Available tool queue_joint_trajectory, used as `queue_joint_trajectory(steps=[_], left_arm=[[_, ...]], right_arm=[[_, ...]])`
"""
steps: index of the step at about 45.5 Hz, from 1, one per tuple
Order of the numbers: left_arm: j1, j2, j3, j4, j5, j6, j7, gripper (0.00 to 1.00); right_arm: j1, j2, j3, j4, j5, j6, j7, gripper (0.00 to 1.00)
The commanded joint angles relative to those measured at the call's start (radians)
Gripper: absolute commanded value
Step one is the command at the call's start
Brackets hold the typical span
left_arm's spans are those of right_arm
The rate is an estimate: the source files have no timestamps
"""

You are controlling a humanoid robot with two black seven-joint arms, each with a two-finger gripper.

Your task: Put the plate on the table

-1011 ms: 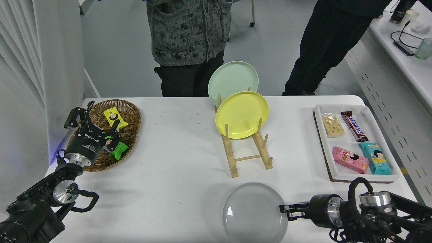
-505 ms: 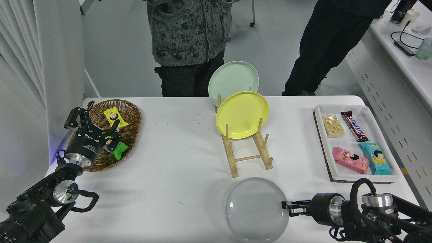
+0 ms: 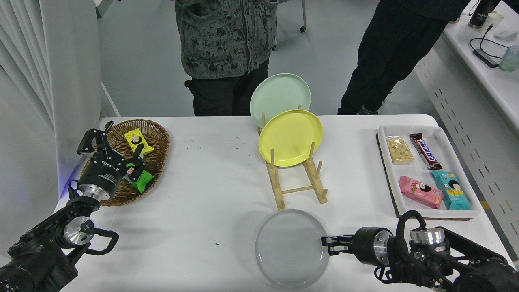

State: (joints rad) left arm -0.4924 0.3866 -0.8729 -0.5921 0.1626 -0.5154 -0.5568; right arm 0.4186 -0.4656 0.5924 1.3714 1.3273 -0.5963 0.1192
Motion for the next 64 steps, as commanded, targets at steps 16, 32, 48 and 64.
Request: queue_joint_trajectory(steps=[16, 32, 48, 64], left_arm=[[0.000, 0.000, 0.000, 0.000, 0.000, 0.000, 0.000, 0.98], [0.000, 0.000, 0.000, 0.000, 0.000, 0.000, 0.000, 0.98], [0.000, 0.000, 0.000, 0.000, 0.000, 0.000, 0.000, 0.98], [0.000, 0.000, 0.000, 0.000, 0.000, 0.000, 0.000, 0.98]], right_arm=[[0.031, 0.030, 0.000, -0.028, -0.011, -0.060, -0.001, 1.00], [0.294, -0.226, -0.109, 0.055, -0.054, -0.048, -0.023, 1.00], [0.577, -0.297, -0.339, -0.059, -0.867, 0.149, -0.170, 1.00], [0.638, -0.295, -0.441, -0.365, -1.542, 0.661, -0.061, 1.00]])
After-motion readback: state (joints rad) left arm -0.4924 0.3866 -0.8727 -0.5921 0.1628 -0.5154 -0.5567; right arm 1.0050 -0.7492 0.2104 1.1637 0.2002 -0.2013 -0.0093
